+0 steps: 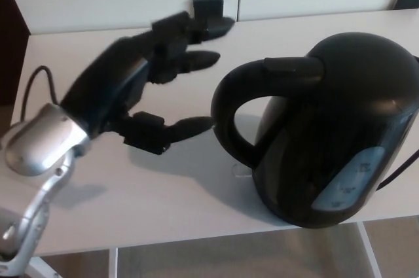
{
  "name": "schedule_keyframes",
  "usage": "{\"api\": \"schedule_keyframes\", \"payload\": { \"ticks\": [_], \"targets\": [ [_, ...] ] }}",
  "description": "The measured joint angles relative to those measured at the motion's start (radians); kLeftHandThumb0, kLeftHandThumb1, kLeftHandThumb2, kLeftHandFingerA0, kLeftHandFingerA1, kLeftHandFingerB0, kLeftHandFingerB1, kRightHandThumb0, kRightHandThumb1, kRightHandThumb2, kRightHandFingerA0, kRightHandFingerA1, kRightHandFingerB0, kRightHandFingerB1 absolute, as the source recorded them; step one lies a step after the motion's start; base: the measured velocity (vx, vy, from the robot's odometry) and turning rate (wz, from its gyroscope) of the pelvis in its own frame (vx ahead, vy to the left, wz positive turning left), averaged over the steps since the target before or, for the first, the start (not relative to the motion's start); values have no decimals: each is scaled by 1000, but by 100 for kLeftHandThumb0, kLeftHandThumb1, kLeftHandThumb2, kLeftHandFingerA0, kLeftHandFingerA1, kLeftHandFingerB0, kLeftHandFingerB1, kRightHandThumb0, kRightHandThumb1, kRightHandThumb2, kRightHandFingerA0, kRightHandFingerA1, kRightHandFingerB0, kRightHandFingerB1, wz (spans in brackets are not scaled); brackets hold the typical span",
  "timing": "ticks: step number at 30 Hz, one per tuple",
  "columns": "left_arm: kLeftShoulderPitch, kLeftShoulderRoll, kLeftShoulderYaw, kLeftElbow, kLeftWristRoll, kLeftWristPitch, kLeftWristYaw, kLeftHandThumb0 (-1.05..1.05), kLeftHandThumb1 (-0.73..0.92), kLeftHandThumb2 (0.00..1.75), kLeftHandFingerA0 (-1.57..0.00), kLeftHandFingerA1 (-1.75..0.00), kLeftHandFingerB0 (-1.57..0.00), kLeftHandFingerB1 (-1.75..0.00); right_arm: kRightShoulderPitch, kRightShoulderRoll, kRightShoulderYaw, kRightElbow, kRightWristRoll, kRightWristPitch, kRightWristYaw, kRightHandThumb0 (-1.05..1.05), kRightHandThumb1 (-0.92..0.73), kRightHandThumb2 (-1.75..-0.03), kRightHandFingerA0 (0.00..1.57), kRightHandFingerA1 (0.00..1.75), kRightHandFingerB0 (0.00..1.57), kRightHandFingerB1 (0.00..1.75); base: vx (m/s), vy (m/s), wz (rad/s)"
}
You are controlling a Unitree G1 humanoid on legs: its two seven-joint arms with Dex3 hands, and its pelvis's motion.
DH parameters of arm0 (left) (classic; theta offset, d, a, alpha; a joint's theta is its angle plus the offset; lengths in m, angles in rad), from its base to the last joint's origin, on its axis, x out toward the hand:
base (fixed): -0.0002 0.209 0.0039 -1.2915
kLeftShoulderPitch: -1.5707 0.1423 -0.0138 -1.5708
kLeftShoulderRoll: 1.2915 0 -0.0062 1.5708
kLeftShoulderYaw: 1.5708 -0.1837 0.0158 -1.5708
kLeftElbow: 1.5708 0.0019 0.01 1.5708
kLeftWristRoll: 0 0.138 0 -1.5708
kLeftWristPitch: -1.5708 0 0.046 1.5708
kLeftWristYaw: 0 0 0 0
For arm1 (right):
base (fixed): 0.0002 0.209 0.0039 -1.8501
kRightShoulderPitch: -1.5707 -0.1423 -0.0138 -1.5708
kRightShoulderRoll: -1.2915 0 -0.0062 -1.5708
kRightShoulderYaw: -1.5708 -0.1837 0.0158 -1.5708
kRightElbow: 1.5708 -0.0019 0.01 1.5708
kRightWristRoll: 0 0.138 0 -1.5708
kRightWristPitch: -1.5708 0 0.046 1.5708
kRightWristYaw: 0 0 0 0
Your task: The robot walk towards a table in front and uses its left hand to pick up the pot from the base and places it on the table
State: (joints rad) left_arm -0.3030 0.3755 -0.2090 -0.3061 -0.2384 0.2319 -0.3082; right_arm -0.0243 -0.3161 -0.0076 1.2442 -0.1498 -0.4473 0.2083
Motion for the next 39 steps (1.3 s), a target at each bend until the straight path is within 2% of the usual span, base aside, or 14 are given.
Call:
{"api": "schedule_keyframes", "payload": {
  "ticks": [10, 11, 12, 22, 23, 33, 34, 39],
  "targets": [
    [-64, -79, -112, 81, 150, 75, 54, -76, 42, 77, -27, -43, -19, -38, -18, 0, 21, -15, -6, 2, -6, -92, -31, -72, 59, 67, 45, 61, 0, 0, 0],
    [-67, -84, -116, 85, 161, 80, 57, -76, 43, 78, -26, -43, -18, -38, -20, 0, 23, -17, -6, 3, -7, -104, -33, -71, 68, 71, 46, 60, 0, 0, 0],
    [-68, -86, -117, 87, 165, 82, 59, -76, 43, 79, -25, -47, -18, -38, -20, 0, 23, -17, -6, 3, -7, -93, -30, -71, 59, 68, 47, 61, 0, 0, 0],
    [-71, -147, -138, 158, 277, 88, 106, -76, 42, 78, -30, -46, -21, -39, -24, 0, 26, -36, -5, 15, -8, -91, -30, -71, 58, 67, 47, 59, 0, 0, 0],
    [-71, -152, -138, 161, 285, 89, 110, -74, 50, 57, -38, -39, -27, -30, -24, 0, 26, -36, -5, 16, -9, -92, -30, -72, 58, 68, 46, 61, 0, 0, 0],
    [-59, -219, -141, 190, 356, 95, 157, -73, 50, 57, -42, -40, -29, -30, -31, 1, 29, -38, -5, 21, -14, -91, -29, -71, 59, 68, 48, 60, 0, 0, 0],
    [-58, -222, -140, 191, 359, 97, 159, -72, 42, 77, -37, -47, -27, -41, -31, 1, 29, -38, -5, 21, -15, -91, -29, -71, 59, 68, 48, 60, 0, 0, 0],
    [-54, -253, -144, 207, 377, 99, 166, -72, 41, 77, -38, -47, -28, -41, -32, 1, 28, -39, -3, 22, -16, -91, -30, -71, 59, 67, 48, 60, 0, 0, 0]
  ]
}}
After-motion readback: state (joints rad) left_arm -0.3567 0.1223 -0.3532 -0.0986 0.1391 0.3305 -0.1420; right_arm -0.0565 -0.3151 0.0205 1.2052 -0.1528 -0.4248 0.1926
